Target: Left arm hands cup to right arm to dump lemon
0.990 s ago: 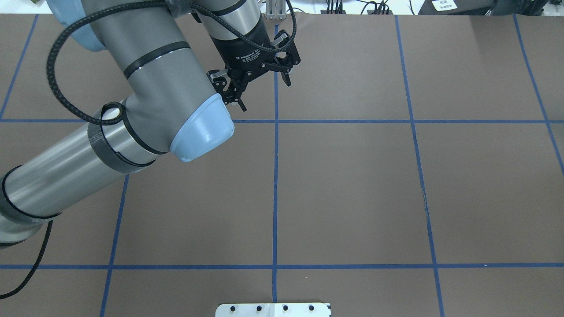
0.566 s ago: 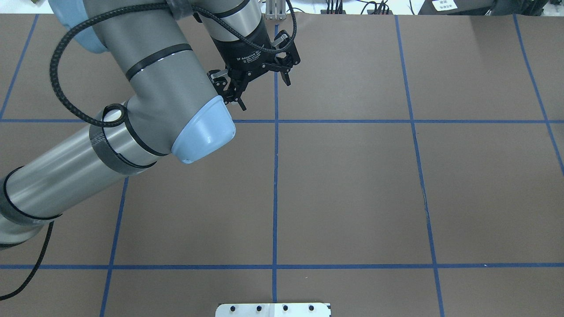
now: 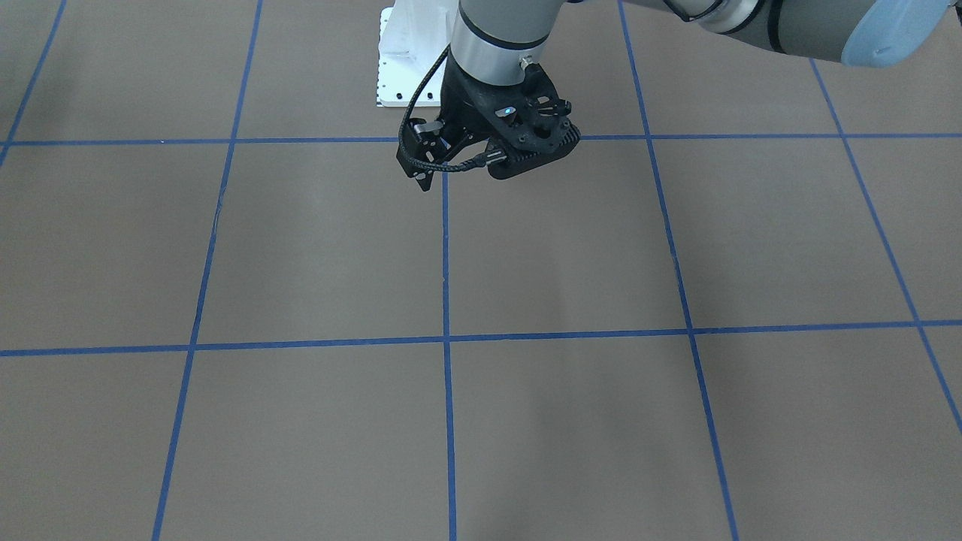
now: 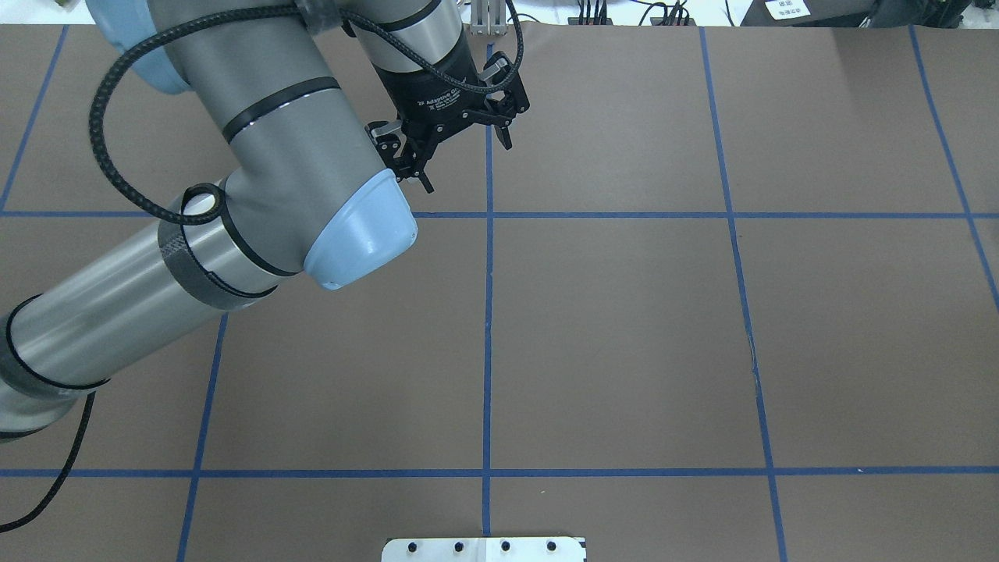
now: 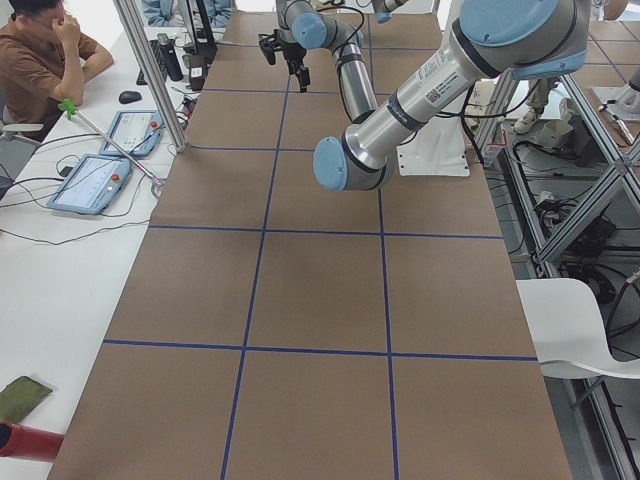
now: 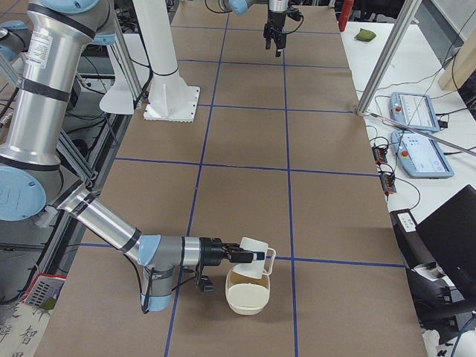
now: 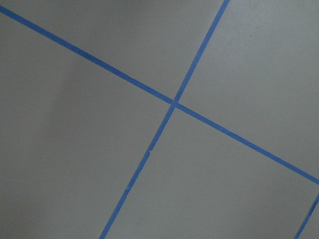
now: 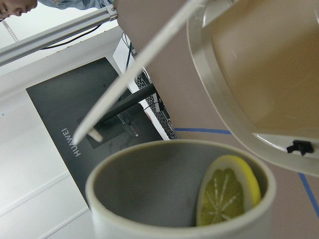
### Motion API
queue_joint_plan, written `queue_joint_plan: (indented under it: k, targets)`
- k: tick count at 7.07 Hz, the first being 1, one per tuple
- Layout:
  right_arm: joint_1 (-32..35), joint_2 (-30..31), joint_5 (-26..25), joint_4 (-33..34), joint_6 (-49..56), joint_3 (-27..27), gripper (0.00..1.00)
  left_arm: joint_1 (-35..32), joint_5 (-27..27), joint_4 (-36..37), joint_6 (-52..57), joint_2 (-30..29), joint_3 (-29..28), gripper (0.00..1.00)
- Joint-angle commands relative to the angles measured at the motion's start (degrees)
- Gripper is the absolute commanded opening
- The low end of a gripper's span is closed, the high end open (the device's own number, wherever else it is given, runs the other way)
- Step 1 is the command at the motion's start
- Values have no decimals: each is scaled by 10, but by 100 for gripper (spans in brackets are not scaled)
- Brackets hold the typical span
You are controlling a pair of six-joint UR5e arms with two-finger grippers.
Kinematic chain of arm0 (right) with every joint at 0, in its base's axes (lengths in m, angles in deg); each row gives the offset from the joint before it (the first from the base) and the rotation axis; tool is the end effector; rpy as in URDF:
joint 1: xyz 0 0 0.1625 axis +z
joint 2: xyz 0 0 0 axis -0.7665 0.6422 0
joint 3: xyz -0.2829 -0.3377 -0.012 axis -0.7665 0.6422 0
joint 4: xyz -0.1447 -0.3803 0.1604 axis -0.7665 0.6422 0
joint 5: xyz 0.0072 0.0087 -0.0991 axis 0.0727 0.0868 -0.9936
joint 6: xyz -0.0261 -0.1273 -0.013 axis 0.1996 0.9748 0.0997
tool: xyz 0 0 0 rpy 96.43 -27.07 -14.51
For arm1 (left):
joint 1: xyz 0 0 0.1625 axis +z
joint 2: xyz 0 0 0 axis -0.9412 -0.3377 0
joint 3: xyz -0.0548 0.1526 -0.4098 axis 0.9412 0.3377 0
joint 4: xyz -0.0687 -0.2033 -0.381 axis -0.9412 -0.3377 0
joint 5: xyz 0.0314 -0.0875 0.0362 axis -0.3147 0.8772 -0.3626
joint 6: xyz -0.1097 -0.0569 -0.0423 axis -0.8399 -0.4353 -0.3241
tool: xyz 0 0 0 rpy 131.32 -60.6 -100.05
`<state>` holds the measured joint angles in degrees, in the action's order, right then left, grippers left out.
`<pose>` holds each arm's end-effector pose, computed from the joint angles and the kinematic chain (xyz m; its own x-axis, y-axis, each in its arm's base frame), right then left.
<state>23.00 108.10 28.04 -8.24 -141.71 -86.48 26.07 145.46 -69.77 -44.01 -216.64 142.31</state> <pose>0.0362 -0.3398 0.7924 -0.9199 0.3077 0.2432 -0.2681 -0.0406 -0.9625 0.4585 -0.5269 0.0154 0.4871 -0.4634 -0.7403 0.2621 0.8861 -0.3822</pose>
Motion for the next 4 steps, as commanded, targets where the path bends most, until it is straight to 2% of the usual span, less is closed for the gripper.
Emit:
queue_joint_plan:
  k: [1,4]
  targets:
    - [3,-5,1,-13,-60,15,33,-1,0,2,2,0,0,100]
    - [14,-5,1,-22,-130,17,33,-2,0,11,2,-5,4,100]
